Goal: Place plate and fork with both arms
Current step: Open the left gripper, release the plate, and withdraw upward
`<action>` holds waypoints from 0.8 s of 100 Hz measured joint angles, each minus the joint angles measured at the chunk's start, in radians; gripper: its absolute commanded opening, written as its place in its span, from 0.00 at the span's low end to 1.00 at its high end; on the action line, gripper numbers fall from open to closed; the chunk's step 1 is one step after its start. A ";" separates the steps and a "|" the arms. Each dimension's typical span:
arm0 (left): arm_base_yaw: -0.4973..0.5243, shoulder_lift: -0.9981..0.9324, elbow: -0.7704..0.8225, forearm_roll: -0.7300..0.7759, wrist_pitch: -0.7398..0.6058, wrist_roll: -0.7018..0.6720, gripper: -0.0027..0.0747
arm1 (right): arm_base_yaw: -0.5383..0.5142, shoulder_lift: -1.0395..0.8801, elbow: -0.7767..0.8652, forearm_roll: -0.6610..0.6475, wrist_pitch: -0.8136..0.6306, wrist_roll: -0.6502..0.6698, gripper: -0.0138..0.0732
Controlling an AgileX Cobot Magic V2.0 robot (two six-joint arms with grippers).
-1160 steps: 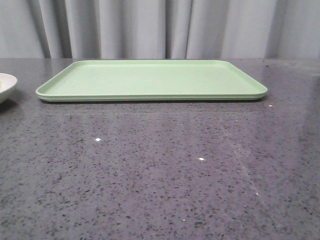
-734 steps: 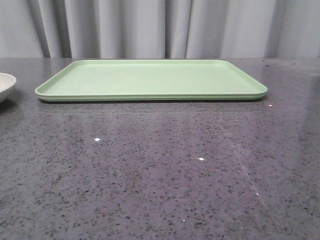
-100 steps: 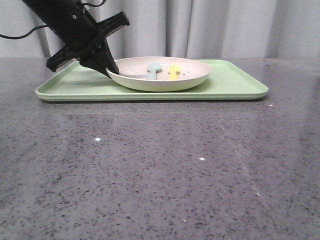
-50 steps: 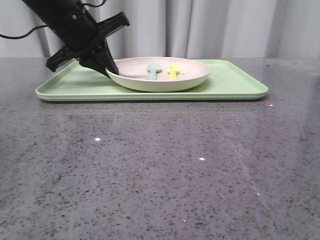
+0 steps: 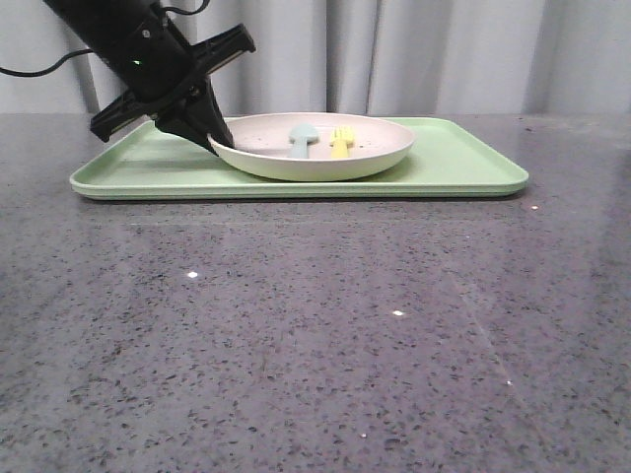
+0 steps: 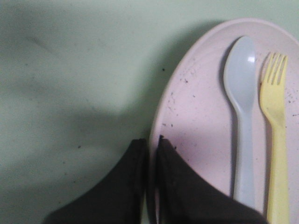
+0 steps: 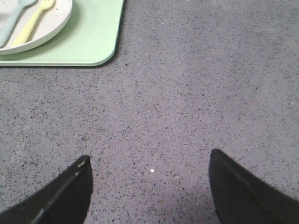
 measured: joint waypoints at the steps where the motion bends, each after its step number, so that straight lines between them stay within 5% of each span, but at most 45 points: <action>1: 0.000 0.000 0.000 0.000 0.000 0.000 0.23 | 0.000 0.000 0.000 0.000 0.000 0.000 0.76; 27: 0.000 0.000 0.000 -0.004 -0.002 0.000 0.66 | 0.000 0.000 0.000 0.000 0.000 0.000 0.76; 80: 0.000 -0.037 0.000 0.042 0.020 0.000 0.67 | 0.000 0.000 0.000 0.000 0.001 0.000 0.76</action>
